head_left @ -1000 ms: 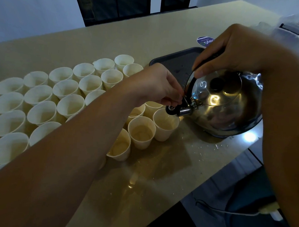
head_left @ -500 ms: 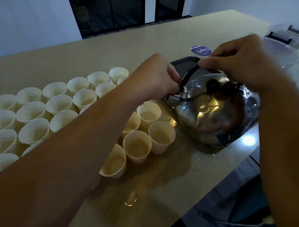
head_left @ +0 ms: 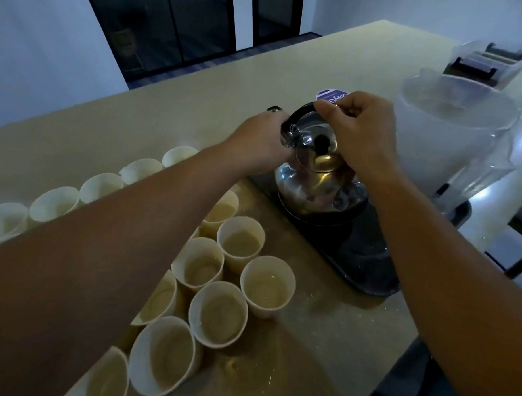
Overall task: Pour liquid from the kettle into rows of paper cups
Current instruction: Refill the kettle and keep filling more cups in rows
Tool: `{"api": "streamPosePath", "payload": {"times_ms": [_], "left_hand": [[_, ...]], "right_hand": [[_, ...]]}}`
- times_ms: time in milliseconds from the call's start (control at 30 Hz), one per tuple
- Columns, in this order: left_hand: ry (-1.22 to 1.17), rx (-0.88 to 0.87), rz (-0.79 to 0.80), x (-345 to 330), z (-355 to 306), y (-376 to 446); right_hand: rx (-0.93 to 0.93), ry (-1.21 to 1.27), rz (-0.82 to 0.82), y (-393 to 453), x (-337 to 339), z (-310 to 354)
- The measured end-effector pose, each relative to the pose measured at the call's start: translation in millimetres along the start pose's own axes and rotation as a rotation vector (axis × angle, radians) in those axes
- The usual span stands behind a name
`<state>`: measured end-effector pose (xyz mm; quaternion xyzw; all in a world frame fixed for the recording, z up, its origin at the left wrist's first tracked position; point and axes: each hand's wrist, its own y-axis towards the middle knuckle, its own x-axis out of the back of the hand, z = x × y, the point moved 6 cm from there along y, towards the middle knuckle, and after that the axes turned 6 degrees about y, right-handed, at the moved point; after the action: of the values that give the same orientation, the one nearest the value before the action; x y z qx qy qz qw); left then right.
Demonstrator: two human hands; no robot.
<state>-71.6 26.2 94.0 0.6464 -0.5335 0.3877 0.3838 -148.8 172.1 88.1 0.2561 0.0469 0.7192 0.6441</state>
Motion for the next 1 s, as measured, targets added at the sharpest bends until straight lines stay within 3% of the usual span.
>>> {"api": "streamPosePath", "payload": {"times_ms": [400,633,800,1000], "left_hand": [[0.298,-0.08,0.053,-40,20,54],[0.603,-0.194,0.038,-58,23,63],[0.494,-0.145,-0.142,-52,21,69],[0.6,-0.152,-0.157,-50,12,75]], "right_hand": [[-0.086,0.028,-0.103,25,-14,-58],[-0.065,-0.048,-0.056,25,-9,-68],[-0.042,-0.05,-0.085,24,-10,-69],[-0.012,-0.054,-0.09,24,-11,-70]]}}
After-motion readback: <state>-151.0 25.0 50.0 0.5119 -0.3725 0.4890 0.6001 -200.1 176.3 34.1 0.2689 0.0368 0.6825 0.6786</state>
